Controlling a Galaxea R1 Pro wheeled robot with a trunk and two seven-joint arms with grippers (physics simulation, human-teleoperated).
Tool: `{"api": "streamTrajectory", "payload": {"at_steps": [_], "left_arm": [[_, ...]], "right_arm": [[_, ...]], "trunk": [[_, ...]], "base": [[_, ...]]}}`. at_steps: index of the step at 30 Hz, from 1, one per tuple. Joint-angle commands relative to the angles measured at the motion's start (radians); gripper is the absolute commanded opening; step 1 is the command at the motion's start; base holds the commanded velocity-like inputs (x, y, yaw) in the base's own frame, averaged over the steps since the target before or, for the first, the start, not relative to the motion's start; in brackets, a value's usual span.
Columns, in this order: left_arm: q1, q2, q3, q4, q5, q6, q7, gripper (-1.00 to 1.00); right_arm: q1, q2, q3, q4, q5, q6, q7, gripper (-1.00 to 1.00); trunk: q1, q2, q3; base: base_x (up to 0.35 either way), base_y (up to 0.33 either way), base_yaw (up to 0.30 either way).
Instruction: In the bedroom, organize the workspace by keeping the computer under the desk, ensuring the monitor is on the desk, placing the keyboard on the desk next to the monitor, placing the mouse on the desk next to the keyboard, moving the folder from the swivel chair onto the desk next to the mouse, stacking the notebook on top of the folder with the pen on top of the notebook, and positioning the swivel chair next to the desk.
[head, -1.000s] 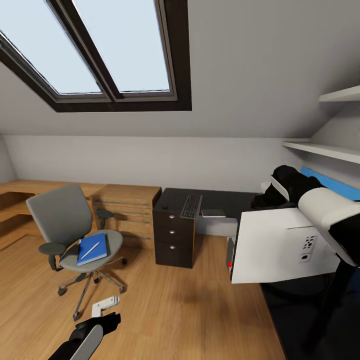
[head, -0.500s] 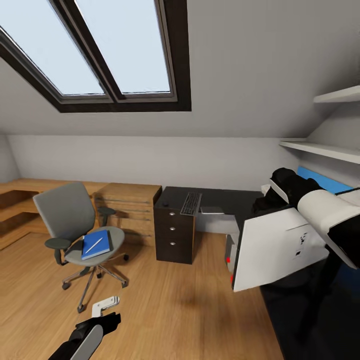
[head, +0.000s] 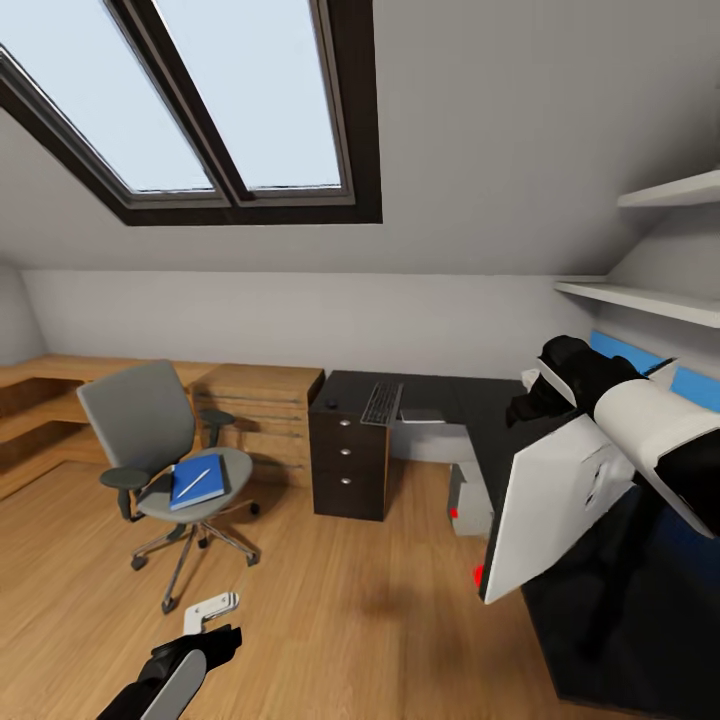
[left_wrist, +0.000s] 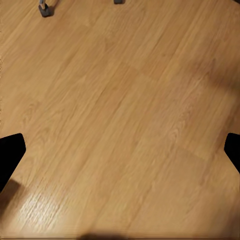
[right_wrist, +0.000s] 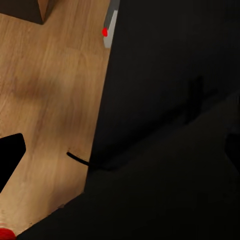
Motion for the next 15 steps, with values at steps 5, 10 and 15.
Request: {"api": "streamTrajectory", "payload": {"at_steps": [5, 10, 15], "left_arm": [[-0.001, 0.002, -0.004, -0.002, 0.008, 0.001, 0.009, 1.0], [-0.001, 0.002, -0.003, -0.002, 0.008, 0.001, 0.009, 1.0], [-0.001, 0.002, -0.003, -0.002, 0.008, 0.001, 0.009, 1.0]], "right_arm": [[-0.001, -0.001, 0.009, -0.002, -0.006, 0.004, 0.001, 1.0], [-0.001, -0.001, 0.015, -0.002, -0.006, 0.006, 0.001, 1.0], [-0.001, -0.002, 0.024, -0.004, -0.004, 0.006, 0.001, 1.0]], "trunk": [[0.0, -0.001, -0.002], [0.0, -0.001, -0.002], [0.0, -0.001, -0.002]], "base": [[-0.137, 0.0, 0.0], [-0.195, 0.0, 0.0], [-0.049, 0.0, 0.0]]}}
